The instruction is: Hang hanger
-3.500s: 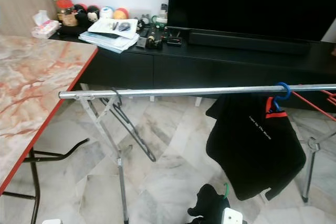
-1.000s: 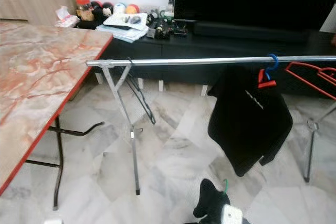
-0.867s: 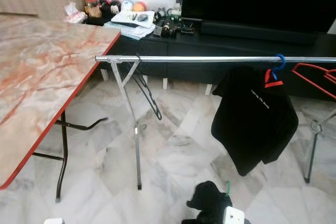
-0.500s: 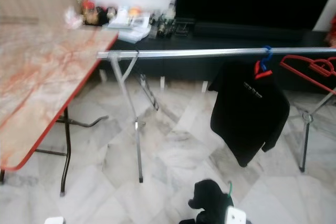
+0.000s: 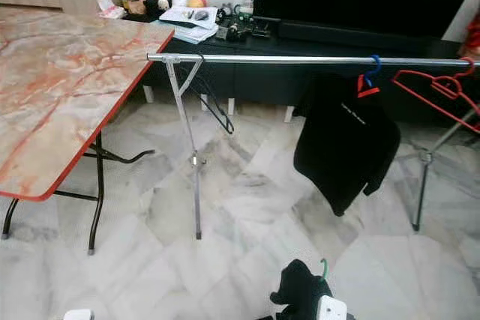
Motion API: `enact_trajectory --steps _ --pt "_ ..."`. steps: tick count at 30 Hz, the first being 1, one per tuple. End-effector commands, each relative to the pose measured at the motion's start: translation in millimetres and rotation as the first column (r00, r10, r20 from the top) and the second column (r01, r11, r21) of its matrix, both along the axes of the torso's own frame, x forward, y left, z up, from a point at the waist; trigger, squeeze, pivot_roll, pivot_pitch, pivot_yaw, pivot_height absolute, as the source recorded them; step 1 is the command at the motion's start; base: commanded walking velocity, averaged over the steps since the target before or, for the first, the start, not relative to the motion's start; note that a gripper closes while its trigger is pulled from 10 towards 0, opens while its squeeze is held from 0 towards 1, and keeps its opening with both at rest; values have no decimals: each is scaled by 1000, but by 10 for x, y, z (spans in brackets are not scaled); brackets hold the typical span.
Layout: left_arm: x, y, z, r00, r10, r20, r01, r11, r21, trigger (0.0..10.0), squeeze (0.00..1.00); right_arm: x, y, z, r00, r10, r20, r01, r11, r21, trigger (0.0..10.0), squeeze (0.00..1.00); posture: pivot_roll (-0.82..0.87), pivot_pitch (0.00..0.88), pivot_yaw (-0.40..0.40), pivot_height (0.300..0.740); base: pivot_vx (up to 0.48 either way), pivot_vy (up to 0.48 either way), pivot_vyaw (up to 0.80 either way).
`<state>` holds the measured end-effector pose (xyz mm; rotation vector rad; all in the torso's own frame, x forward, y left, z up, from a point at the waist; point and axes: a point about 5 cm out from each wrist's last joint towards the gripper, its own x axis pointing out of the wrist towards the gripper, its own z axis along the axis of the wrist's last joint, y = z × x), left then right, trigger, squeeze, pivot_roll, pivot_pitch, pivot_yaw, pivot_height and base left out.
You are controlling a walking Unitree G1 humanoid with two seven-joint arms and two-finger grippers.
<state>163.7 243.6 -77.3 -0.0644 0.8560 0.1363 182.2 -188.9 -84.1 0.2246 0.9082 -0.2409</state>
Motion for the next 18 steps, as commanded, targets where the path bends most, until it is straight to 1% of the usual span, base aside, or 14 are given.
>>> enact_trajectory --steps 1,14,18 --pt "-75 -45 -49 999 11 -30 -11 1000 -17 10000 0 21 -54 19 1000 -6 11 7 1000 -16 10000 0 90 79 -42 740 -292 0 0" --pt "-70 -47 -48 1000 12 -29 -12 1000 -20 10000 0 18 -62 20 1000 -12 14 12 1000 -22 10000 0 91 80 -43 740 -292 0 0" --pt "-71 -46 -48 999 12 -30 -12 1000 -19 10000 0 48 -110 51 997 -48 54 50 998 -42 10000 0 91 80 -42 740 -292 0 0"
